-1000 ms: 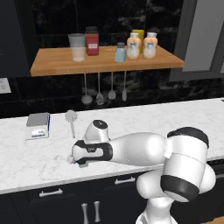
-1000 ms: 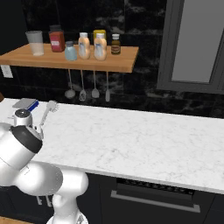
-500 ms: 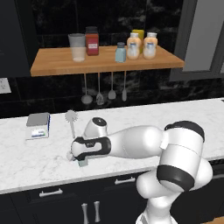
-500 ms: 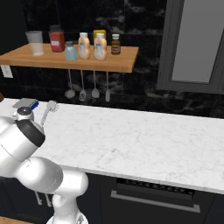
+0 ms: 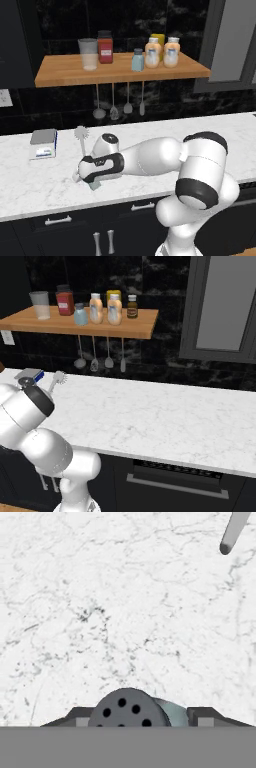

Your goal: Put the shaker and condiment bottle from the counter next to their counterparts in the cabinet.

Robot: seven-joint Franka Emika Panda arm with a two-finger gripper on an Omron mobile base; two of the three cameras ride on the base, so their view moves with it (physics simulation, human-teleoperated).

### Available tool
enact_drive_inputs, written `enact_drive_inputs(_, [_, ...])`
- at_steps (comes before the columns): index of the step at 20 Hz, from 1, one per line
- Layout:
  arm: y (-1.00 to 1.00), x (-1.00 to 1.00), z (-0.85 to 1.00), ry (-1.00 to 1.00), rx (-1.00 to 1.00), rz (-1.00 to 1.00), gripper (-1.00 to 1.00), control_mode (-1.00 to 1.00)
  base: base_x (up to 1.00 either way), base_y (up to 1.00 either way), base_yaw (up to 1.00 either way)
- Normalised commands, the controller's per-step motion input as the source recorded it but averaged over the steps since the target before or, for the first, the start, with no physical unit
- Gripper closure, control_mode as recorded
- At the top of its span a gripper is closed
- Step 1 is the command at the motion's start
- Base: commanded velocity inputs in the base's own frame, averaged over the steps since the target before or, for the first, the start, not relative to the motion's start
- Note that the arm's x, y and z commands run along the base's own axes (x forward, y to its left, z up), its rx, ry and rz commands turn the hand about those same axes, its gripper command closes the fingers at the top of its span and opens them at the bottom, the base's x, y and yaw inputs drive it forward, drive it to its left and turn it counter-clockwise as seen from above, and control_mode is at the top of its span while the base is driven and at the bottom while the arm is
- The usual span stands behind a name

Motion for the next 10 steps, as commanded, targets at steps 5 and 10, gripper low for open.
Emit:
enact_drive_inputs(5, [0.00,-0.08,0.05,0.00,0.00,-0.05,1.00,-1.00,0.00,0.00,0.00])
enact_drive_inputs(10, [-0.09,-0.23,0.77,-0.02,0.05,-0.02,1.00,-1.00,0.00,0.00,0.00])
